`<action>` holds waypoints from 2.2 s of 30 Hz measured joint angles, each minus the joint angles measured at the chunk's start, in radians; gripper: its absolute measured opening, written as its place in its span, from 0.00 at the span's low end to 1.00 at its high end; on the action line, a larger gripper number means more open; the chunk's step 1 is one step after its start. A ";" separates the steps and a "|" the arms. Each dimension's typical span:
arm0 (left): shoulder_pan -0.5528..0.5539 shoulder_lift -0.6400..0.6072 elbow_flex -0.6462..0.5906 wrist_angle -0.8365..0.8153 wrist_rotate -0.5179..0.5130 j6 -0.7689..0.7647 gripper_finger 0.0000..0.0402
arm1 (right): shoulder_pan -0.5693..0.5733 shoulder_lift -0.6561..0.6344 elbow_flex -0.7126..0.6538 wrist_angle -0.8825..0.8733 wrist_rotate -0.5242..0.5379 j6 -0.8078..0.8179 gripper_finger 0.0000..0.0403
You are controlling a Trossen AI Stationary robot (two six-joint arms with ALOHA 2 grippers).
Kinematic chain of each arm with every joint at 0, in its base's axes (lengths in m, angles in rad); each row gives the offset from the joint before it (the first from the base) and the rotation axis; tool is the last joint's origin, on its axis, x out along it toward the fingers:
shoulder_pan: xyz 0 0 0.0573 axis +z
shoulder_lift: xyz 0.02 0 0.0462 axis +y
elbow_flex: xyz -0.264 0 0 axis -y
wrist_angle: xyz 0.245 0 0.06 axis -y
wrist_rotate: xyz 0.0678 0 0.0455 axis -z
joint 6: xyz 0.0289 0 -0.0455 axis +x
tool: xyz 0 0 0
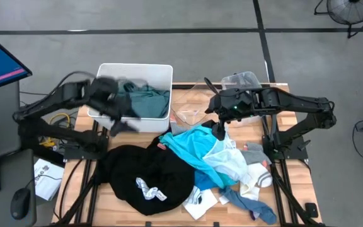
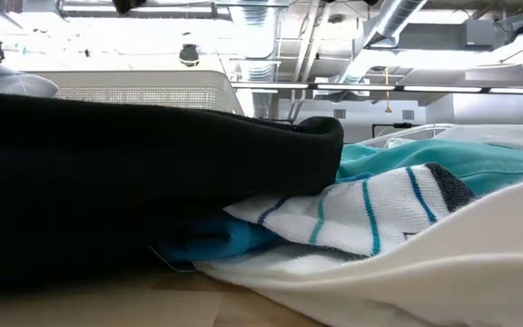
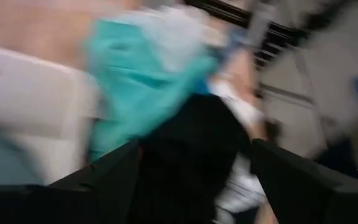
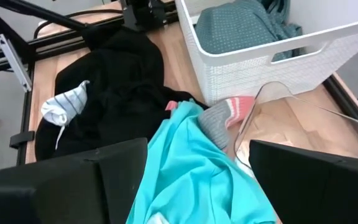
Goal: Pick & Place Cloths
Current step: Put the white and blue sock into the middle transparent bin
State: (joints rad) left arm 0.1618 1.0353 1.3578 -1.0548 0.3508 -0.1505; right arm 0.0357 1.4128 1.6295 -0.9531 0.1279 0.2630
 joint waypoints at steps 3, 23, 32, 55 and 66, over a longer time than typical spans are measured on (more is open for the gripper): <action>-0.224 -0.003 0.000 0.000 -0.100 -0.112 0.71 | 0.018 0.000 0.000 0.000 0.000 0.000 0.68; -0.876 0.311 -0.252 0.288 -0.414 -0.193 0.71 | 0.112 0.000 0.000 -0.002 0.000 0.012 0.68; -0.874 0.386 -0.416 0.563 -0.466 -0.119 0.71 | 0.122 0.000 0.000 -0.004 0.000 0.053 0.68; -0.800 0.361 -0.473 0.579 -0.501 -0.326 0.01 | 0.121 0.000 0.000 -0.010 0.004 0.044 0.68; -0.633 -0.067 -0.471 0.699 -0.657 -0.393 0.00 | 0.120 0.010 -0.001 0.178 0.004 -0.017 0.68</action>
State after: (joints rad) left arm -0.4708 0.9679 0.8864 -0.3562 -0.3061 -0.5435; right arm 0.1558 1.4232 1.6288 -0.7750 0.1318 0.2456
